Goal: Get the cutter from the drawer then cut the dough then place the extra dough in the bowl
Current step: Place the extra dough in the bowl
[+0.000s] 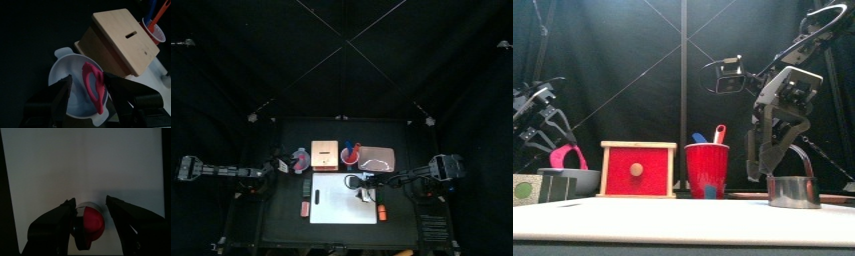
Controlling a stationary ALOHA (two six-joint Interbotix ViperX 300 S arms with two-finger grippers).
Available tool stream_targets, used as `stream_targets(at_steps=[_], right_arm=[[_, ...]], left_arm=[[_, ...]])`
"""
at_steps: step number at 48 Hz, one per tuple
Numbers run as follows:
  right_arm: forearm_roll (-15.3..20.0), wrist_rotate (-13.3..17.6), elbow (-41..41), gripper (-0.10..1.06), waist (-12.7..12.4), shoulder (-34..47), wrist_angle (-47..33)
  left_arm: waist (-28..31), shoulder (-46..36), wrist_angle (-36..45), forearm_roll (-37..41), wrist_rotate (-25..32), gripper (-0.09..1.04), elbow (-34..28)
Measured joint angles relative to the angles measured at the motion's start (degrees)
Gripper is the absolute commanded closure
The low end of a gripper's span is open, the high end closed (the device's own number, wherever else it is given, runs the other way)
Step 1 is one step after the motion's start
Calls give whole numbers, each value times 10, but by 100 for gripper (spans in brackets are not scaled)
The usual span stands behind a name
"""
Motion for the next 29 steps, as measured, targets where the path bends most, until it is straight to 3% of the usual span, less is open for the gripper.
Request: stream_targets(at_steps=[13,29], right_arm=[[0,0,-1,11,0,0,0],[0,0,0,11,0,0,0]], left_arm=[[1,0,4,27,-67,7,0],[2,0,4,47,-70,7,-4]])
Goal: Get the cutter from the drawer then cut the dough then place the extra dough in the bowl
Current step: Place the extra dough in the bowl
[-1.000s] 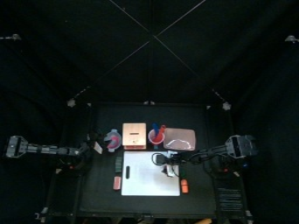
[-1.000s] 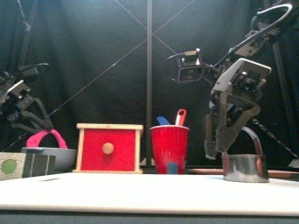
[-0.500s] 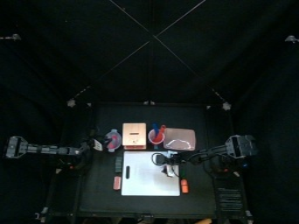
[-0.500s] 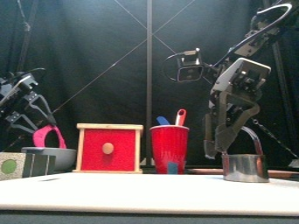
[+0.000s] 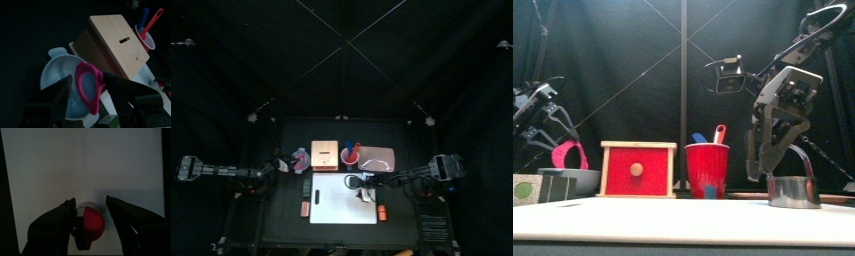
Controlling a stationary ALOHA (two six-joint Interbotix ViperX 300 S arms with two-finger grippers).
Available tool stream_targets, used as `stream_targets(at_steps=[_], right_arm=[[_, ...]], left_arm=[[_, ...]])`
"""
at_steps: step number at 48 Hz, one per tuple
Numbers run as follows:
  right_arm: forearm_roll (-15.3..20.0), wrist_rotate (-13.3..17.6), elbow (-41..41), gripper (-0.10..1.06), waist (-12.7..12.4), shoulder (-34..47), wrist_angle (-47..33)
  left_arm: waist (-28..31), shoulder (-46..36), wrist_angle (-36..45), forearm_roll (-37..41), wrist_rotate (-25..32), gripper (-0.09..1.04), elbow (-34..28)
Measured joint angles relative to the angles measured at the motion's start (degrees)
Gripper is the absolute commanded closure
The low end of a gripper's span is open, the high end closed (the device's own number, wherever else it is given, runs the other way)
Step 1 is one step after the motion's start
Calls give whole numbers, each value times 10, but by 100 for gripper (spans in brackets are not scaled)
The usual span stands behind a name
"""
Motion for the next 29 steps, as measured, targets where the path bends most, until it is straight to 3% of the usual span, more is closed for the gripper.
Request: stream_targets(at_steps=[22,29], right_arm=[[0,0,0,11,0,0,0],[0,1,-4,11,0,4,0]], left_arm=[[10,1,4,51,4,8,-18],[9,0,4,130,11,8,-18]])
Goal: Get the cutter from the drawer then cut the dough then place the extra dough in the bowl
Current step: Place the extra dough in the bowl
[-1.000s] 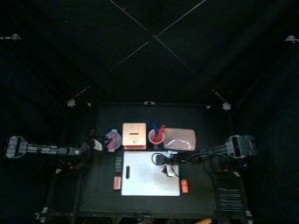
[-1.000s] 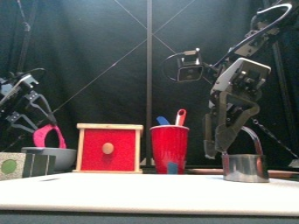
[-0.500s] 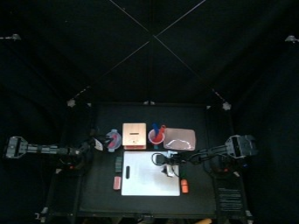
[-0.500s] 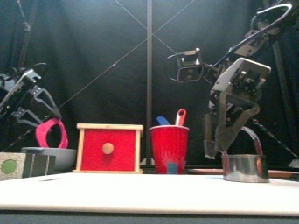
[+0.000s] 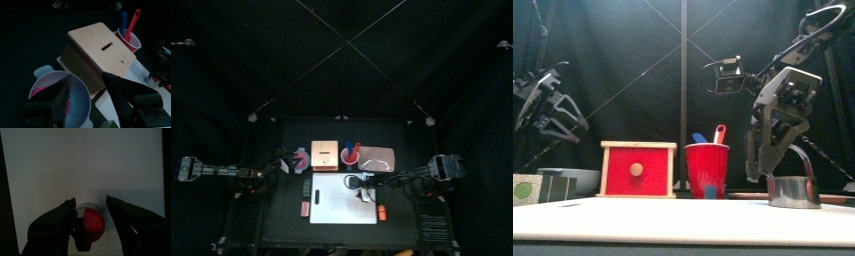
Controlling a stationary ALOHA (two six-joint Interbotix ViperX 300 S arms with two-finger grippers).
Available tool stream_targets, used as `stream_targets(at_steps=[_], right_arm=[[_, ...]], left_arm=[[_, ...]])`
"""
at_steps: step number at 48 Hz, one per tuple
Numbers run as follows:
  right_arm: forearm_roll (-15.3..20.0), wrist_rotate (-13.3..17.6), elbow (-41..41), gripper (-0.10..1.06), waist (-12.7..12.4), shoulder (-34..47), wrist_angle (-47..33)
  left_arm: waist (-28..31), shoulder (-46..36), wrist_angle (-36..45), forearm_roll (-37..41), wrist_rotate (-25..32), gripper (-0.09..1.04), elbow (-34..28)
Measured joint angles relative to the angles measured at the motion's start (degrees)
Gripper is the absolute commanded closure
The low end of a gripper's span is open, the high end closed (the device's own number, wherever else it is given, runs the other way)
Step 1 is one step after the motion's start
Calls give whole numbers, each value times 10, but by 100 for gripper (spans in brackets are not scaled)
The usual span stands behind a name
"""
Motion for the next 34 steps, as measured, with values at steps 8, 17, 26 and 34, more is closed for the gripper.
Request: stream_targets(at_steps=[8,17,26,34], right_arm=[[-8,-2,-12,11,0,3,-4],[-40,-1,-28,11,0,3,-33],[-65,-2,-32,11,-1,3,-106],[-81,-2,-25,11,-3,2,-214]], left_arm=[[-3,0,2,155,-2,8,0],[-11,1,2,302,-4,8,-5],[-25,3,-2,386,-2,8,-15],[-45,22,-14,428,-3,8,-29]])
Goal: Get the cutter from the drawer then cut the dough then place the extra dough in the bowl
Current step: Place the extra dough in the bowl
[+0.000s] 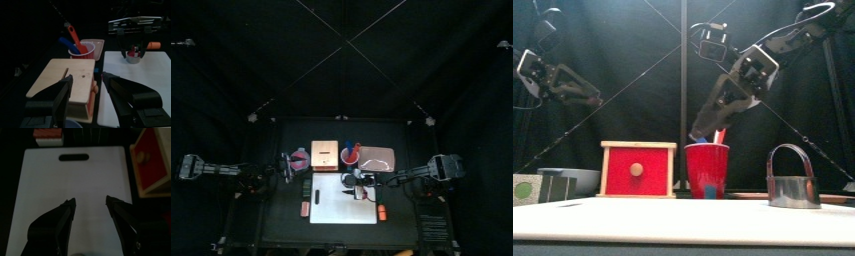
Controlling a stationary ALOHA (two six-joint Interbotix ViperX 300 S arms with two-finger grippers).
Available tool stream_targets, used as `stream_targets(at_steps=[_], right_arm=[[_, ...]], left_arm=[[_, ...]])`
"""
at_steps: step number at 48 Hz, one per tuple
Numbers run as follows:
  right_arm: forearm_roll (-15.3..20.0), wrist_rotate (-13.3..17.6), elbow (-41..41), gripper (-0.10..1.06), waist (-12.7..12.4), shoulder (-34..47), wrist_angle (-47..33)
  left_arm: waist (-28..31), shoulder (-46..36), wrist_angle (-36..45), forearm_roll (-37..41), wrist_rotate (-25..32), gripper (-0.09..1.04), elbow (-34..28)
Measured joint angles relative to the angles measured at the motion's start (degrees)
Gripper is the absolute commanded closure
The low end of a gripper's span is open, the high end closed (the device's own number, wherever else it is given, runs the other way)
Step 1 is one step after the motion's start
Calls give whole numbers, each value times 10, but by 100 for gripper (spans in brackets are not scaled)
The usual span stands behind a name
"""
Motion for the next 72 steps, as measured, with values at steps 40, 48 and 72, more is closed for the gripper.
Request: stream_targets(at_steps=[40,48,72], right_arm=[[12,1,116,11,-14,-85,-219],[13,-2,120,11,-19,-86,-220],[14,1,120,11,-38,-85,-221]], left_arm=[[-88,206,-92,46,1,8,-88],[-89,207,-92,47,2,8,-90],[-88,207,-93,47,3,8,-90]])
